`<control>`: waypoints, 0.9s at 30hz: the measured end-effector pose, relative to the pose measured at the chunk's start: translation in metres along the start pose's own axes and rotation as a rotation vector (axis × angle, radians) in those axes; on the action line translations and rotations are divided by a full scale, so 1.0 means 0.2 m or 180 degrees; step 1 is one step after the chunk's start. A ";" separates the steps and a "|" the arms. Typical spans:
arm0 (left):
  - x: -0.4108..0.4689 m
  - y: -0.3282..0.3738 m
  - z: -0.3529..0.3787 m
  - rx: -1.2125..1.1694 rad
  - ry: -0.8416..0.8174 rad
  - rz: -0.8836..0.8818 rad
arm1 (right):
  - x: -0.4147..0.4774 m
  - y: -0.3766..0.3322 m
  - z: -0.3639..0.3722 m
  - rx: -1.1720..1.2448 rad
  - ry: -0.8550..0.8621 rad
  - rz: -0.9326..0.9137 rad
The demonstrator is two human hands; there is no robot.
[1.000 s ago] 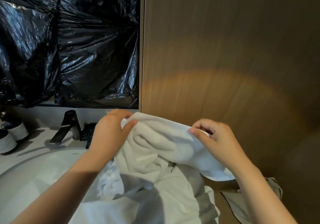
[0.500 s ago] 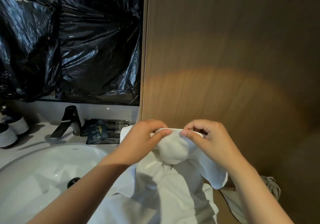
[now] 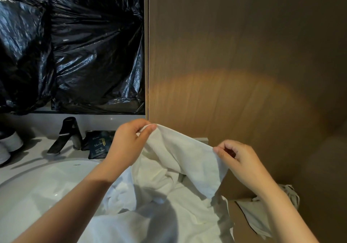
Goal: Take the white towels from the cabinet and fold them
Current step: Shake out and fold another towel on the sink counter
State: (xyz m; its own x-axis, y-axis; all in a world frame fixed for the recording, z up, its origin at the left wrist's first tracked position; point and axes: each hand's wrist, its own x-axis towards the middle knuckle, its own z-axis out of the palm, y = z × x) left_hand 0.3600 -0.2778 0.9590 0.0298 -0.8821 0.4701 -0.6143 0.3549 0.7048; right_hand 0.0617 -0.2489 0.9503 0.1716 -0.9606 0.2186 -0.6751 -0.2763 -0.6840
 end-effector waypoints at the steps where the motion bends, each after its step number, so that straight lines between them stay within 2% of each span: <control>1: 0.00 0.00 0.00 0.0007 -0.0002 0.0009 | 0.00 0.00 0.01 0.0020 0.0038 0.0004; 6: 0.07 0.06 -0.02 -0.0033 0.0118 0.0069 | 0.04 -0.07 -0.02 0.0203 0.0448 -0.0145; 11: 0.25 0.23 -0.09 -0.0103 0.0260 0.0253 | 0.15 -0.30 -0.18 0.0490 0.0778 -0.0482; 19: 0.54 0.63 -0.20 -0.0507 0.0814 0.0911 | 0.28 -0.68 -0.40 0.1157 0.1302 -0.0926; 22: 0.52 0.58 -0.12 -0.0405 0.0456 0.0796 | 0.30 -0.62 -0.36 0.1128 0.1356 -0.0682; 25: 0.38 0.37 0.02 -0.0202 -0.0005 0.0442 | 0.28 -0.43 -0.22 0.0925 0.1103 -0.0144; 27: 0.26 0.23 0.09 -0.0128 -0.0081 0.0165 | 0.23 -0.32 -0.11 0.0824 0.0907 0.0190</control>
State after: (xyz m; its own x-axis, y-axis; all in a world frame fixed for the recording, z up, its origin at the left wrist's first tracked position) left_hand 0.3195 -0.3139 1.0061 -0.0217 -0.8696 0.4933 -0.5822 0.4121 0.7009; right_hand 0.0978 -0.2754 1.0195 -0.0934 -0.9384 0.3327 -0.4681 -0.2535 -0.8465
